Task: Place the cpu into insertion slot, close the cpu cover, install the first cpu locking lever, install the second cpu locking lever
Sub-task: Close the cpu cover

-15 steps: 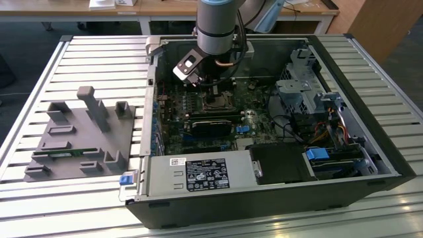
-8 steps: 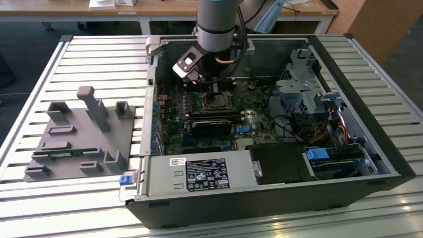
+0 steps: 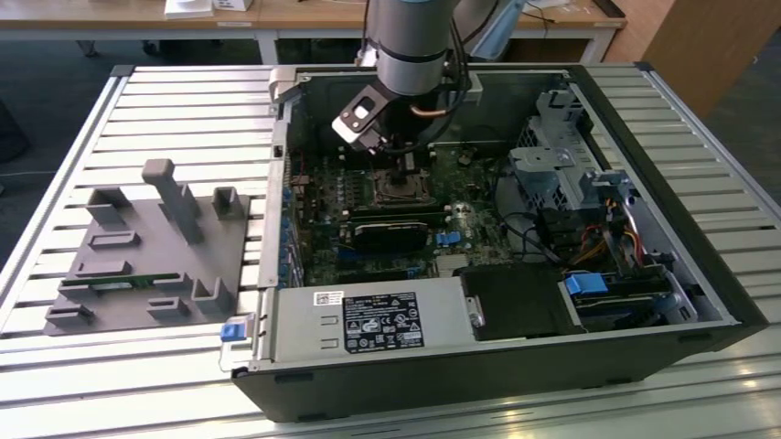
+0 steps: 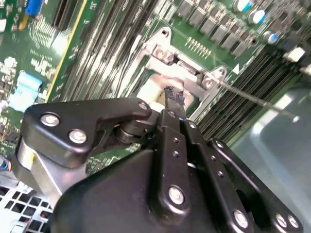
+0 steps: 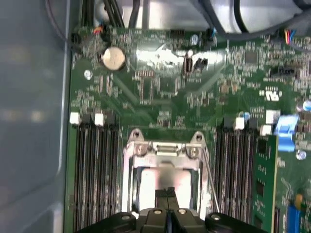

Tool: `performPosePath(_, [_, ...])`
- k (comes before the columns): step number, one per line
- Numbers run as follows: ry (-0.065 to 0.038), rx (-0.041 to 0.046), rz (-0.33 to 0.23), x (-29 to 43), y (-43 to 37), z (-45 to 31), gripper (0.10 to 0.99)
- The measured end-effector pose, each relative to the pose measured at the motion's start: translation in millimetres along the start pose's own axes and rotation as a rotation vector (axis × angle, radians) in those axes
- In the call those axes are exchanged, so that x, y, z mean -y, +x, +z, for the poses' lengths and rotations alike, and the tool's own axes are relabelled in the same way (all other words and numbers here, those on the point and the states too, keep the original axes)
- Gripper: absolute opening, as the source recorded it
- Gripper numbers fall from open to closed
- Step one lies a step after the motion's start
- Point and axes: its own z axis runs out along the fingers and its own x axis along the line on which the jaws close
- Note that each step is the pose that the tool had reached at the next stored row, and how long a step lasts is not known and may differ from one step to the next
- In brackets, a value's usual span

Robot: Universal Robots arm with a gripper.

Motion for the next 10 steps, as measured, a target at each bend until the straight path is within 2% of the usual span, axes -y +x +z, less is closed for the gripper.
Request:
performPosePath(5, [0.000, -0.0001, 0.000, -4.7, -0.1, 0.0, 0.106])
performPosePath(10, [0.000, -0.0002, 0.000, -5.7, -0.1, 0.0, 0.106])
